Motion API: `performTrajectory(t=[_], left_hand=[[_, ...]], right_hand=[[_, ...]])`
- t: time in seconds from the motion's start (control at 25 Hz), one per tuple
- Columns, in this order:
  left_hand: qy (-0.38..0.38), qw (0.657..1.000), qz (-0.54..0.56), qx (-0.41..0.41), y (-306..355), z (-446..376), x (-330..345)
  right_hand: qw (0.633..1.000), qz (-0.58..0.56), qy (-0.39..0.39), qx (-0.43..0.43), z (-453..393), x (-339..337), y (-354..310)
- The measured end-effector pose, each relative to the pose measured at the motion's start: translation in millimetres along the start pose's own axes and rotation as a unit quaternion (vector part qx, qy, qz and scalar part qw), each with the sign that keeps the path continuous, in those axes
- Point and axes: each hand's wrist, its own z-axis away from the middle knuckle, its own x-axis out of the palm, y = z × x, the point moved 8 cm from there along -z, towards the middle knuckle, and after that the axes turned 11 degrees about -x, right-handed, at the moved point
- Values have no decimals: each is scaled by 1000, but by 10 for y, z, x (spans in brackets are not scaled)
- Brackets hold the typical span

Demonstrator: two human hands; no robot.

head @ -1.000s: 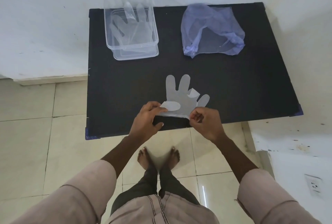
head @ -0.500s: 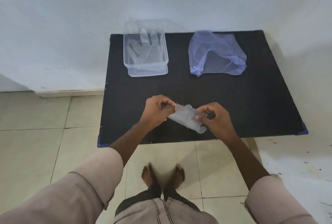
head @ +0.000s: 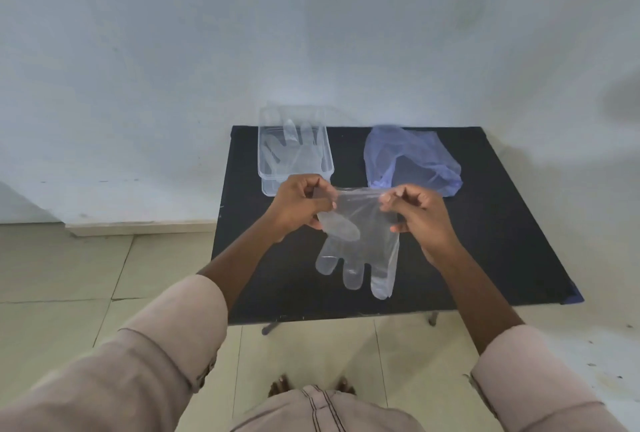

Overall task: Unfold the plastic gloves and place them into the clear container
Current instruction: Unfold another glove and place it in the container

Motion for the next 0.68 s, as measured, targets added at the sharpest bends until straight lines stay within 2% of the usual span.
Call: performTrajectory(t=[0.12,0.32,0.56,0.68], left_hand=[[-79,995,-51,11,24,-17,-76],[-121,975,-184,35,-58,19,-119],[-114,961,-238,87,-54,35,-170],[-61,969,-200,131,74,38,-210]], right_hand=[[1000,-25,-6,-6,-73,83,-201],[999,-28,0,-18,-173,138,-419],[999,-2,2,-33,-301,183,-551],[999,-6,0,-33,-343,207,-561]])
